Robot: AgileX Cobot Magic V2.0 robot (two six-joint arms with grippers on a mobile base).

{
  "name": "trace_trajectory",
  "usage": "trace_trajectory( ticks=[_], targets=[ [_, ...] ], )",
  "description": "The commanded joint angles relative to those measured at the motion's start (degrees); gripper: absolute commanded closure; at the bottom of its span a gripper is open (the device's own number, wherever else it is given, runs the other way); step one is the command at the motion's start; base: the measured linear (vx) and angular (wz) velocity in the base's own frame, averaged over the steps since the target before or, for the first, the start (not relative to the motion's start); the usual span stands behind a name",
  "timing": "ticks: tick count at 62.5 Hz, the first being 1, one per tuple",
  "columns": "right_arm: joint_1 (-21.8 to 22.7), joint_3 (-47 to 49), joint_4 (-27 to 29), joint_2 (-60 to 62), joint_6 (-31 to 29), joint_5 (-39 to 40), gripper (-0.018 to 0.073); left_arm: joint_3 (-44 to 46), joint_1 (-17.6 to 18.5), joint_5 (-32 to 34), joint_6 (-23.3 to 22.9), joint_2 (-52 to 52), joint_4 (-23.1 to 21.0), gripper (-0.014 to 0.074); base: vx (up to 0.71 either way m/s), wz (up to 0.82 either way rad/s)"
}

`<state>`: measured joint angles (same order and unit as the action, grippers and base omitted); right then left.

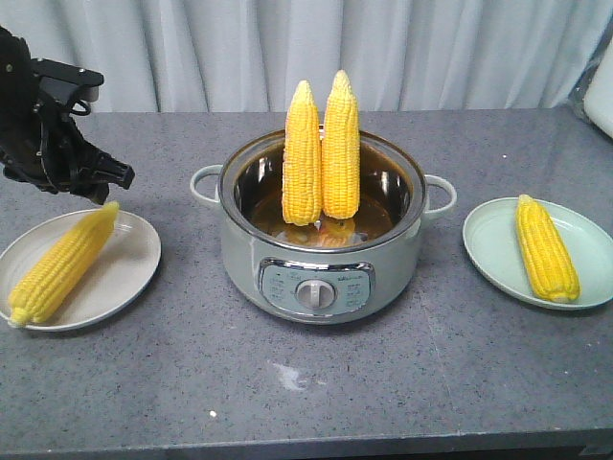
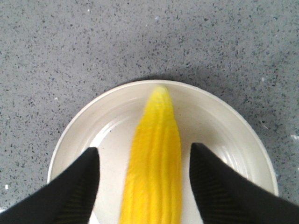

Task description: Distribute corn equally

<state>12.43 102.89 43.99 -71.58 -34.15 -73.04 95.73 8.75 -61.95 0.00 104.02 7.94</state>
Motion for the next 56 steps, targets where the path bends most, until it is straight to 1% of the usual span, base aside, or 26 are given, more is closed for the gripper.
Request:
trace_trajectory(
  ticks=[1,10,18,23,32,40,48,56],
  targets=[
    [0.33,1.59,2.72,0.79,-0.02,-0.11,0.0564,1.38,-0.07,1.15,-0.60,-2.85,-0.03,0.0138,0.00,0.00],
    [0.33,1.59,2.71,0.79,-0.02,-0.16,0.0564,1.38,-0.02,0.67,-1.21,-2.85,-0.03,0.0140,0.00,0.00],
    [0.33,1.59,2.71,0.79,-0.02,-0.16,0.0564,1.38,0.10,-1.18,-1.21,-2.93,-0.05,0.0148,0.00,0.00],
    [0.33,1.59,2.71,0.79,-0.02,-0.16,0.0564,1.38,0.10,-1.90,-1.21,-3.29,-0.96,0.0152,0.00,0.00],
    [0.33,1.59,2.71,0.79,-0.07,-0.16,0.0564,1.86,0.10,-1.49,-1.10,-5.32,-2.14,0.0158,0.00,0.00],
    [0.33,1.59,2.71,0.79,-0.07,-0.36,0.0564,1.97,0.10,0.52,-0.95,-8.96,-3.50,0.0158,0.00,0.00],
    [0.33,1.59,2.66,0.79,-0.03,-0.60,0.0564,1.97,0.10,0.66,-0.51,-13.32,-6.52,0.0158,0.00,0.00],
    [0.33,1.59,2.47,0.79,-0.03,-0.60,0.0564,1.97,0.10,0.60,1.96,-18.01,-12.79,0.0158,0.00,0.00]
  ],
)
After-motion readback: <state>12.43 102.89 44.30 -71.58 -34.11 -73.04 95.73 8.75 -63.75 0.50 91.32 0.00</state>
